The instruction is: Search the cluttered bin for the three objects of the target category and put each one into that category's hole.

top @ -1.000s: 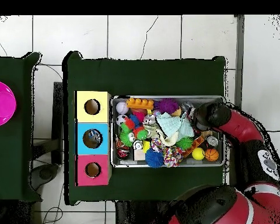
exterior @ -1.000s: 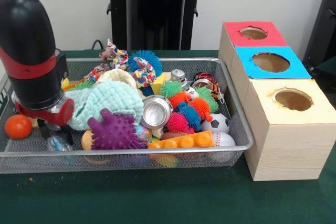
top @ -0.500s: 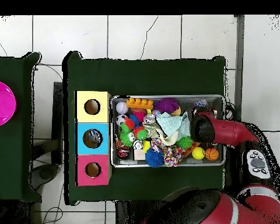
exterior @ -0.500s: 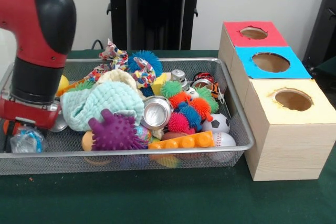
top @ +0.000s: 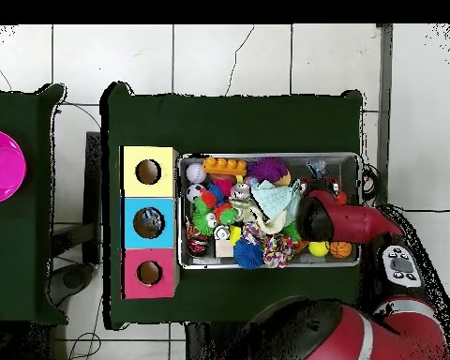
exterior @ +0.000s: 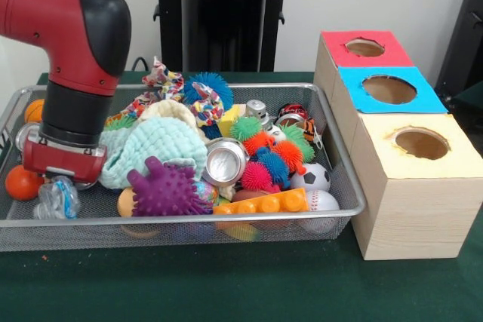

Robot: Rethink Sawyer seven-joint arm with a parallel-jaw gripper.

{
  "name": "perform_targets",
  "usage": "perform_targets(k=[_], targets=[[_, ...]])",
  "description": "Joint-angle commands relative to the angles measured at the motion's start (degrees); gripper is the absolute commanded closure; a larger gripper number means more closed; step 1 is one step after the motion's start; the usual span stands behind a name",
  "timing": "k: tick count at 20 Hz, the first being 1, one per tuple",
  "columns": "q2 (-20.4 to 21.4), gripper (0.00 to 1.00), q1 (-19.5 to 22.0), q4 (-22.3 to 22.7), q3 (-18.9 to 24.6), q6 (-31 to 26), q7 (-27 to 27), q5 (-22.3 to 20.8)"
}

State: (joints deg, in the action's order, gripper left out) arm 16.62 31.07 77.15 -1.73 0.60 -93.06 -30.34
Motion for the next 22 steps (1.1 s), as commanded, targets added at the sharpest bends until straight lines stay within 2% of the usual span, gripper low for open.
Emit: perform_targets(k=[1,3,7,10,12,15,18,22], targets=[[0.98,1.00,2.64,2.44,9.63,-1.10,-8.96,2.93],[0.34,1.00,0.95,1.75,7.12,1.73,-9.88,2.99],[-2.43,1.00,-3.52,1.22,-0.68,10.70,-12.78,5.06],[-5.55,1.00,-6.79,0.71,-6.73,19.34,-12.99,9.83],[-8.16,1.00,-8.50,0.78,-10.35,27.72,-10.40,14.30],[-10.47,1.00,-9.24,1.04,-12.58,34.83,-7.17,17.69],[-12.59,1.00,-9.37,1.54,-13.58,40.23,-6.45,20.44],[-18.10,1.00,-7.34,0.21,-12.69,47.05,-6.52,22.99]])
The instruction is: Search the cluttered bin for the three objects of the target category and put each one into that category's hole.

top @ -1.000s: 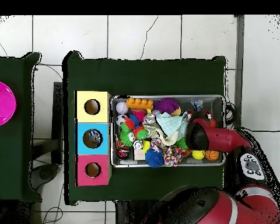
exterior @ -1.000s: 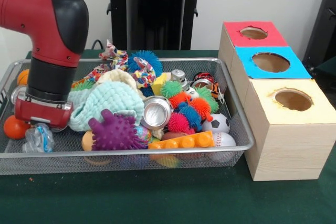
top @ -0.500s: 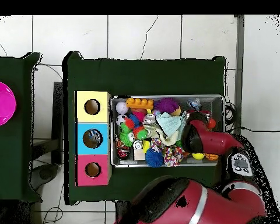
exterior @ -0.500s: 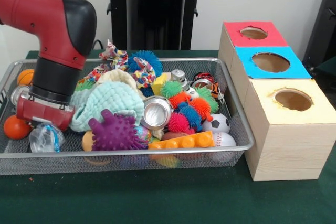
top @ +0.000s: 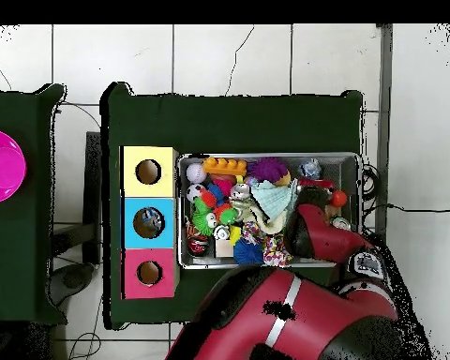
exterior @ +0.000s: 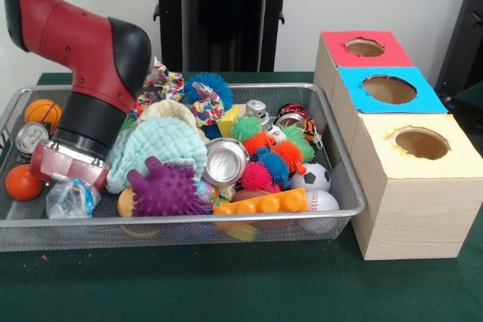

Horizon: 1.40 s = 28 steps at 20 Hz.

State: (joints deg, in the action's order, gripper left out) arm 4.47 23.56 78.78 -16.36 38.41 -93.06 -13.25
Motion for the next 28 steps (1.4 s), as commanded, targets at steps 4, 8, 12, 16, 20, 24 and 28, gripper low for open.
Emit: perform_targets(k=[4,8,12,16,20,24,28], targets=[[-10.82,1.00,3.73,-4.55,4.65,13.68,-8.99,4.82],[-12.02,1.00,5.50,-5.98,6.40,13.81,-11.63,2.30],[-11.18,1.00,6.57,-5.52,7.51,12.71,-13.73,0.45],[-8.08,1.00,7.16,-2.98,8.00,11.92,-15.35,-2.00],[-4.52,1.00,7.60,-0.08,8.87,9.71,-16.78,-4.42],[3.37,1.00,7.60,1.55,12.07,-13.19,-12.79,-11.73],[8.78,0.00,10.28,2.23,18.34,-38.57,-2.49,-8.99]])
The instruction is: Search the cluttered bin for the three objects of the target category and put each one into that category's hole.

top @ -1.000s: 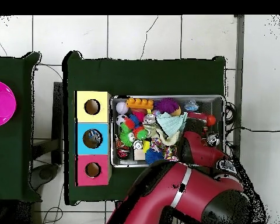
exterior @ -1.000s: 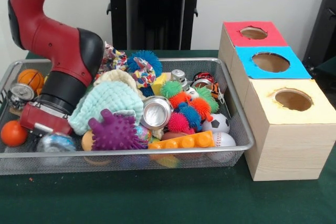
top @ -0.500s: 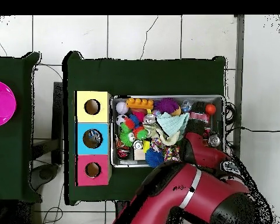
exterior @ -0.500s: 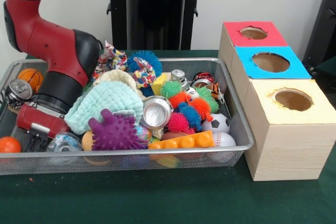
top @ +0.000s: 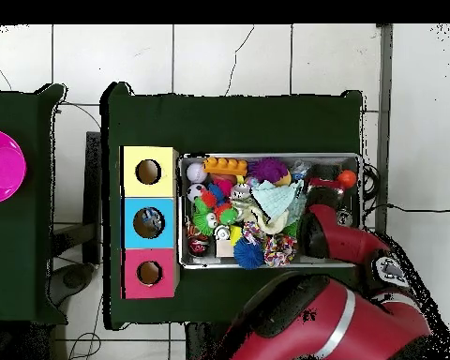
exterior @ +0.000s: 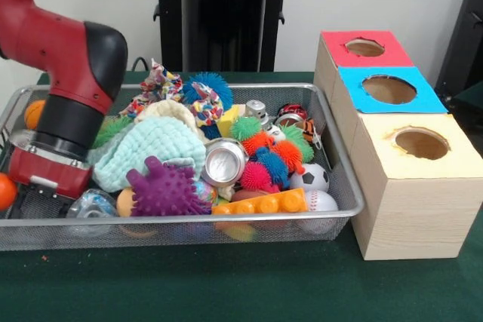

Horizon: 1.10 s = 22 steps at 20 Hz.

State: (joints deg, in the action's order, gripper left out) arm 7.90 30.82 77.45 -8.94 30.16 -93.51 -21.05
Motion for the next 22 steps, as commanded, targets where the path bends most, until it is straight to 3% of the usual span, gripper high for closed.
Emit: perform_targets(k=[1,6,8,10,17,22], targets=[[6.23,0.00,3.29,2.83,12.07,-35.46,-0.16,0.13],[11.55,0.00,1.41,-5.59,14.08,-64.23,7.94,6.77],[11.56,0.00,0.76,-9.70,14.30,-72.06,8.83,7.71],[11.12,0.00,0.55,-12.23,14.56,-75.49,8.47,7.87],[11.70,0.00,1.96,-12.33,18.56,-77.27,8.23,6.56],[14.48,0.00,2.88,-10.97,21.26,-70.60,10.53,3.87]])
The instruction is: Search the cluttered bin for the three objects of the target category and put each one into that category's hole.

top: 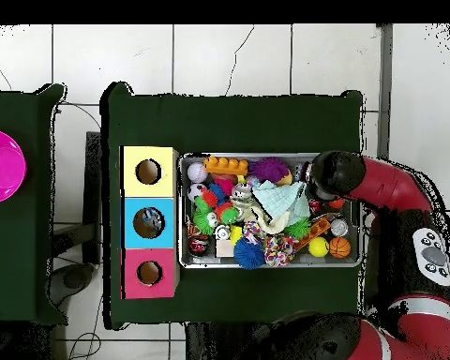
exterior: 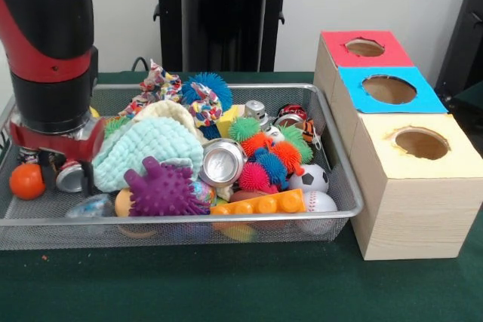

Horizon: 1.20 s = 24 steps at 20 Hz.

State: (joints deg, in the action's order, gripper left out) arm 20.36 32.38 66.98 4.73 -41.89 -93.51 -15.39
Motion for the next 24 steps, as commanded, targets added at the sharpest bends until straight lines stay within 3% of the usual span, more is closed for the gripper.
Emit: perform_targets(k=[1,4,9,12,18,24], targets=[[2.31,0.00,1.84,0.20,8.36,3.50,10.51,-2.09],[3.44,0.00,2.28,1.69,9.34,5.90,9.95,-2.55],[4.86,0.00,1.85,1.94,9.20,-0.74,7.63,-0.12],[2.92,0.00,1.44,-0.34,9.81,-4.92,5.57,1.95],[2.08,0.00,0.49,-1.77,10.05,-7.73,3.49,2.94],[-1.42,0.00,0.38,-2.38,10.52,-1.71,2.31,1.65]])
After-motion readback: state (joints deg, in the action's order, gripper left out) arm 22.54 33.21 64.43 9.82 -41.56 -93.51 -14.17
